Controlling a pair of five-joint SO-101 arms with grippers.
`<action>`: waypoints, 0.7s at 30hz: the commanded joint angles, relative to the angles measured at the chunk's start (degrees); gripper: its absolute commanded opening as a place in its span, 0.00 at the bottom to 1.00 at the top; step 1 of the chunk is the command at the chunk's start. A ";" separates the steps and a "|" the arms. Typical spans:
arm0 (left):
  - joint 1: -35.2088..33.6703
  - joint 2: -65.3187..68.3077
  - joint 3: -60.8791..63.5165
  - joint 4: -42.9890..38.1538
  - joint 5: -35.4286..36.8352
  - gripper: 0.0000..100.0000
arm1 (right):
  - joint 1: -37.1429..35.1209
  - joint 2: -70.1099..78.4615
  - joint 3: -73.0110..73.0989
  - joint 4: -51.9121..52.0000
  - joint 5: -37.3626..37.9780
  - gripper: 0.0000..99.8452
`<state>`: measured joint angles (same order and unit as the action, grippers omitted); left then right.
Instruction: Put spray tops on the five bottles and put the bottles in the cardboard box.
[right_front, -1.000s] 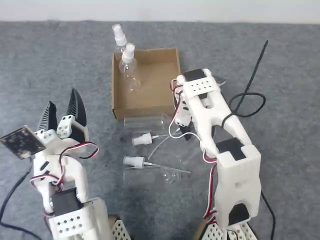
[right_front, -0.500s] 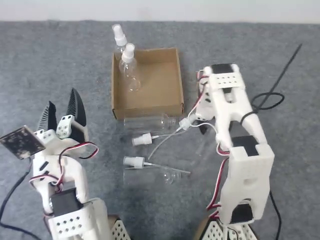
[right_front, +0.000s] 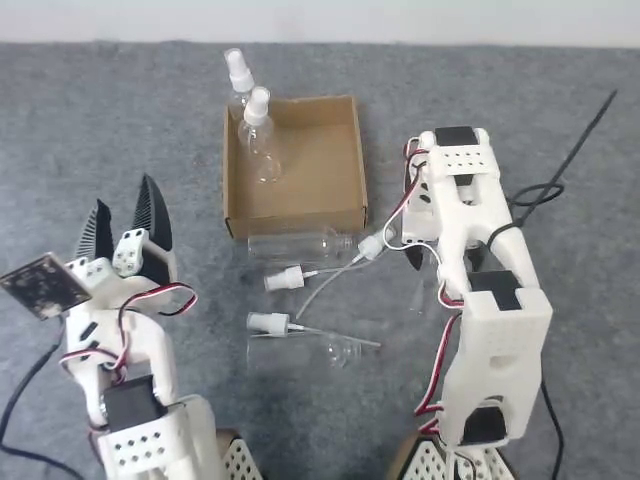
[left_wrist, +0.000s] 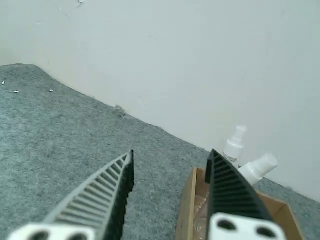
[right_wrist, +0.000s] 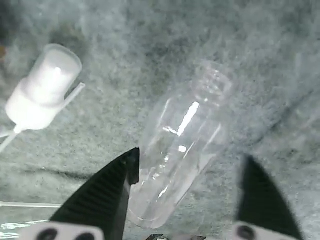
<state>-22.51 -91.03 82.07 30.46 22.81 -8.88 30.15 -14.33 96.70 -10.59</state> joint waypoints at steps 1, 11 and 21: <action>0.00 -1.05 -0.75 -1.76 0.26 0.22 | 0.31 -1.36 -2.99 -0.92 0.70 0.36; 0.00 -1.05 -0.75 -1.76 0.26 0.22 | 0.40 -1.27 -2.73 -6.29 0.53 0.27; 0.00 -1.05 -0.75 -1.76 0.26 0.22 | 1.27 3.82 -2.99 -8.75 -3.87 0.27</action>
<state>-22.51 -91.03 82.07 30.46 22.81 -8.79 34.55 -14.33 88.62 -13.76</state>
